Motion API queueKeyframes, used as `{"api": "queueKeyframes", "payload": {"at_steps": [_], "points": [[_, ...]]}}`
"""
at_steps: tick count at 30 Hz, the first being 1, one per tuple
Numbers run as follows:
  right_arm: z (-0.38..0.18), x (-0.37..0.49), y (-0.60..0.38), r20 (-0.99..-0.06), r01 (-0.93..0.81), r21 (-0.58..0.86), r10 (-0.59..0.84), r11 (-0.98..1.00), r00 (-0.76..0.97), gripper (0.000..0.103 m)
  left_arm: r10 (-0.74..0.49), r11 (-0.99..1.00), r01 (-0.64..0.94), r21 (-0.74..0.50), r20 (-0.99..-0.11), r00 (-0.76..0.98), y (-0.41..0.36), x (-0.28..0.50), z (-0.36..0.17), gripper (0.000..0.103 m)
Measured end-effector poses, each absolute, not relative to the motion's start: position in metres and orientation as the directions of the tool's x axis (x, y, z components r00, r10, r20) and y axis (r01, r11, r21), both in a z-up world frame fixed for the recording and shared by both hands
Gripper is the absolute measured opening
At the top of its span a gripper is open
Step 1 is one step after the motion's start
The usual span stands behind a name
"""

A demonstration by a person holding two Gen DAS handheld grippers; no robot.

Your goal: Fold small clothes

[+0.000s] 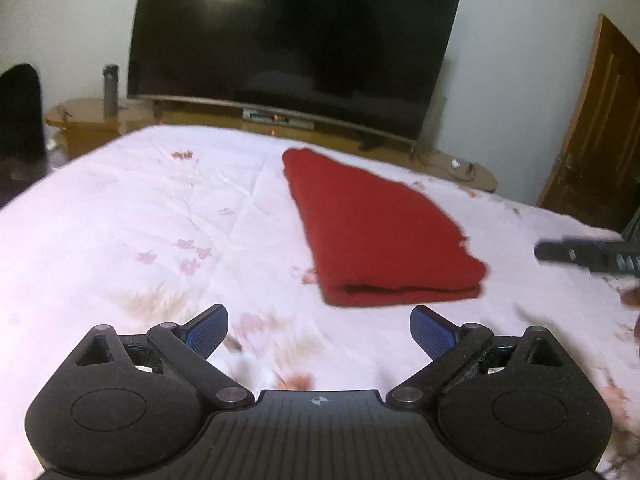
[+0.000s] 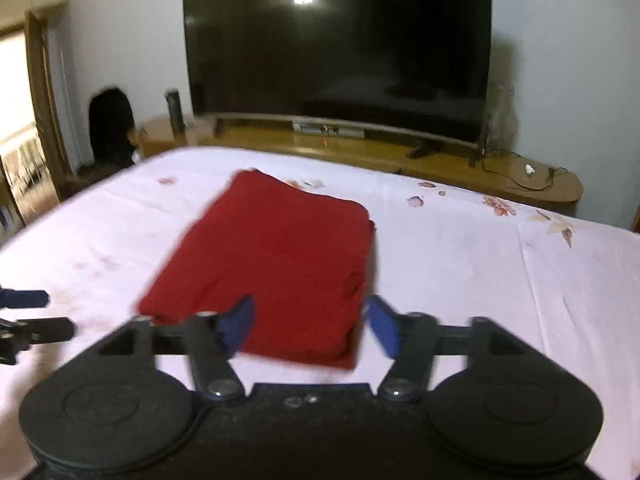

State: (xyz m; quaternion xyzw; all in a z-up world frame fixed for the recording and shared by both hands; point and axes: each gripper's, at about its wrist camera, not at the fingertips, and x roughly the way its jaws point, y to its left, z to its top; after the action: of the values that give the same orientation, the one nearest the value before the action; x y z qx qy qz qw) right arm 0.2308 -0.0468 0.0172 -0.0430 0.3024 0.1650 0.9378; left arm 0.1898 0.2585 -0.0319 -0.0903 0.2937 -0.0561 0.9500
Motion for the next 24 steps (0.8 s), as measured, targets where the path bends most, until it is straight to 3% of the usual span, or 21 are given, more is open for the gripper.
{"api": "queueKeyframes", "payload": {"at_steps": [1,3,13,24], "points": [[0.021,0.208,-0.052,-0.568,-0.329,0.03,0.287,0.944,0.771,0.09,-0.159,0.977,0.053,-0.205,-0.545,0.823,0.252,0.177,-0.024,0.103],[0.027,0.173,-0.058,-0.559,-0.304,0.042,0.275,0.952,0.782,0.103,-0.16,0.98,0.07,-0.187,-0.529,0.833,0.237,0.143,-0.009,0.103],[0.058,0.041,-0.093,-0.505,-0.239,0.014,0.213,0.971,0.836,0.102,-0.135,0.99,0.106,-0.089,-0.445,0.885,0.177,0.022,0.042,0.103],[0.077,-0.005,-0.107,-0.448,-0.232,0.032,0.221,0.972,0.866,0.102,-0.11,0.994,0.089,-0.07,-0.417,0.902,0.164,-0.024,0.063,0.103]]}}
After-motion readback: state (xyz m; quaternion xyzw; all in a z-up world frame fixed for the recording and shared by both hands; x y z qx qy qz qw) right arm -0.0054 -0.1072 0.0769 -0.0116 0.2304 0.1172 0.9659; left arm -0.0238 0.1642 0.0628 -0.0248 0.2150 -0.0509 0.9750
